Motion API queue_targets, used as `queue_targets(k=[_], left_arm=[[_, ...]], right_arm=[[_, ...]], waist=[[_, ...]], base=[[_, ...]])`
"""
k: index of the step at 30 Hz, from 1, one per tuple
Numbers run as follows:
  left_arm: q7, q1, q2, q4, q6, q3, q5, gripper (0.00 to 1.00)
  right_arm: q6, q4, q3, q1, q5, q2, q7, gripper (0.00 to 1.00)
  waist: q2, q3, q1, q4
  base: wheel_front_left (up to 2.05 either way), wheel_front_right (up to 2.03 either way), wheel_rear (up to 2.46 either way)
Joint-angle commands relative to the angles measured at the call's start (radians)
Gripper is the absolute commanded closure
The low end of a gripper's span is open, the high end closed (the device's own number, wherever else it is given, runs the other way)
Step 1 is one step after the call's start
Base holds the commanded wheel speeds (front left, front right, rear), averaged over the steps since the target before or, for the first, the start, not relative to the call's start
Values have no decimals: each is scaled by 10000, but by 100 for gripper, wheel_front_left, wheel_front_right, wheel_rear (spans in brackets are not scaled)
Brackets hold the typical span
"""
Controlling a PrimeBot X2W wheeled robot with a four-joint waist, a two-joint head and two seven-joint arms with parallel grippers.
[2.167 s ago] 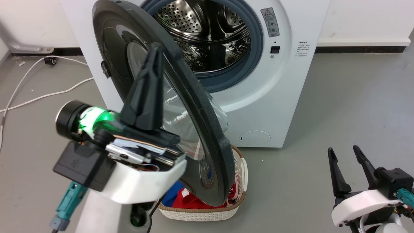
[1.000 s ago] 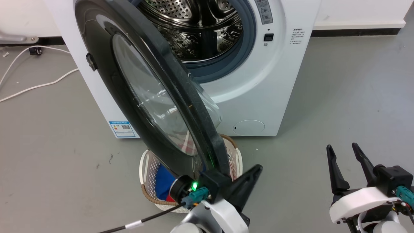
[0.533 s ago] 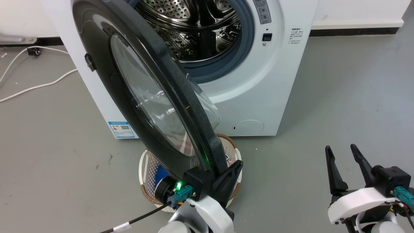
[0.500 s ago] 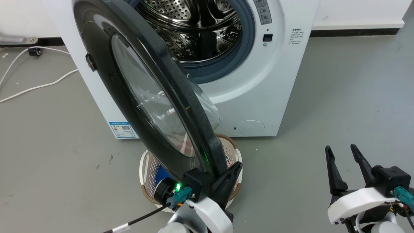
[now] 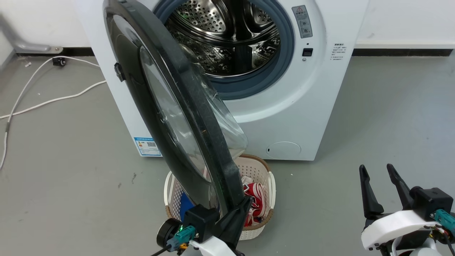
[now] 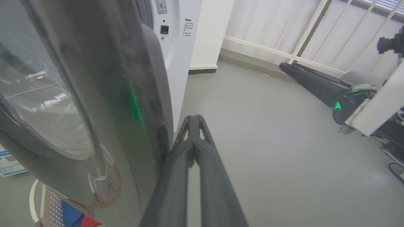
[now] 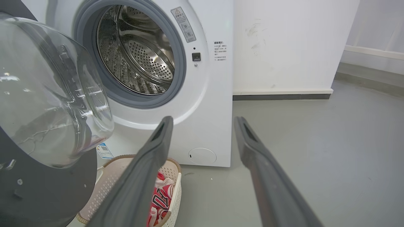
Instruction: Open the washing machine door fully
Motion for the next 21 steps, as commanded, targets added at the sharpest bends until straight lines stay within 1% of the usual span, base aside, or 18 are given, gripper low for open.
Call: queue_targets(k=[1, 5, 8, 13, 21], left_arm=[[21, 115, 423, 157, 395, 438, -4, 100], [31, 211, 661, 140, 596, 611, 20, 100], [-2, 268, 813, 132, 621, 677, 33, 100], [-172, 450, 732, -94, 550, 473, 92, 100], [-395, 804, 886, -489, 908, 664, 37, 100]], right_arm=[[-2, 7, -36, 107, 0, 68, -26, 0], [-2, -14, -117, 191, -2, 102, 12, 0], [-2, -48, -185, 208, -10, 124, 12, 0], [-2, -75, -241, 302, 17, 161, 15, 0], [-2, -172, -302, 446, -19, 195, 0, 0]], waist=[[0, -55, 0, 115], [0, -115, 0, 289], [0, -154, 0, 430], [0, -199, 0, 759], [0, -187, 0, 1553]], base=[[0, 0, 0], [0, 0, 0], [0, 0, 0], [0, 0, 0], [0, 0, 0]])
